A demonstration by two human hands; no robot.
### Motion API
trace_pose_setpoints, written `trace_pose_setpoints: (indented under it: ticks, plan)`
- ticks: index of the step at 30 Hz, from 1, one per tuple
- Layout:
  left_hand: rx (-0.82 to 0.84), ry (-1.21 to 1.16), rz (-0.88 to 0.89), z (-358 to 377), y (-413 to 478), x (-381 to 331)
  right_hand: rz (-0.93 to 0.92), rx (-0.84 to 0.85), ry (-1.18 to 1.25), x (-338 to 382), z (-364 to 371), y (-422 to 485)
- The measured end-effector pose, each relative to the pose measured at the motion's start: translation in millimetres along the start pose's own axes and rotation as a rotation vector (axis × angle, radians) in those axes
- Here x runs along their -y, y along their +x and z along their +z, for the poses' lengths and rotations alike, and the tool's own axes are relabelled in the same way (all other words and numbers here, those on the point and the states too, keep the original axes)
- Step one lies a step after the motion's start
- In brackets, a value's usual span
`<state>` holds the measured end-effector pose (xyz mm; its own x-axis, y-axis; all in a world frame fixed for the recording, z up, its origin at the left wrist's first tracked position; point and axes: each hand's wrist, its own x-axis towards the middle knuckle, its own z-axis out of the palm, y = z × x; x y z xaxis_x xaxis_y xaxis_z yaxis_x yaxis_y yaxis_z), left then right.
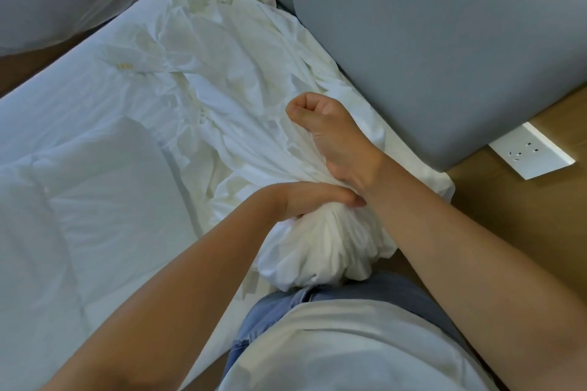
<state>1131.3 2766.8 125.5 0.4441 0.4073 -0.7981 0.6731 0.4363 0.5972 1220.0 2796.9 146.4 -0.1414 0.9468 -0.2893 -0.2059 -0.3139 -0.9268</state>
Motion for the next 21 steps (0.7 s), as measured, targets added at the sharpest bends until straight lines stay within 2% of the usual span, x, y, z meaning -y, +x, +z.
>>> trace_pose_setpoints:
  ticks: [2, 4, 6, 8, 10, 12, 14, 16, 18, 21]
  plan:
    - [-0.02, 0.023, -0.006, -3.5, 1.4, 4.1, 0.048, -0.047, 0.054, -3.4, -1.7, 1.6]
    - [-0.14, -0.053, 0.051, -6.3, 1.3, 10.7, 0.064, -0.086, 0.107, -2.2, -5.2, 4.7]
    - [-0.321, -0.221, 0.149, -3.6, -0.4, 12.9, 0.03, -0.09, 0.095, 3.7, -7.9, 9.3]
    - [-0.422, -0.45, 0.231, -2.9, -3.6, 9.4, -0.019, -0.071, 0.026, 10.1, -9.9, 14.9]
    - [-0.366, -0.659, 0.276, -4.9, -6.3, 6.5, -0.055, -0.047, -0.097, 13.6, -11.4, 19.1]
    - [-0.217, -0.724, 0.263, -5.6, -10.3, 3.9, -0.079, -0.028, -0.206, 14.5, -12.7, 21.1]
    - [-0.047, -0.615, 0.182, -7.3, -13.6, 2.3, -0.117, 0.002, -0.292, 14.6, -10.3, 20.1]
    - [0.067, -0.398, 0.1, -12.3, -15.5, -0.4, -0.173, 0.07, -0.396, 14.8, -3.7, 18.3]
    - [0.08, -0.262, 0.045, -17.4, -15.0, -0.9, -0.206, 0.131, -0.485, 13.8, 3.3, 16.9]
    - [-0.096, -0.317, 0.102, -19.1, -10.7, 2.8, -0.223, 0.04, -0.438, 10.6, 2.9, 20.1]
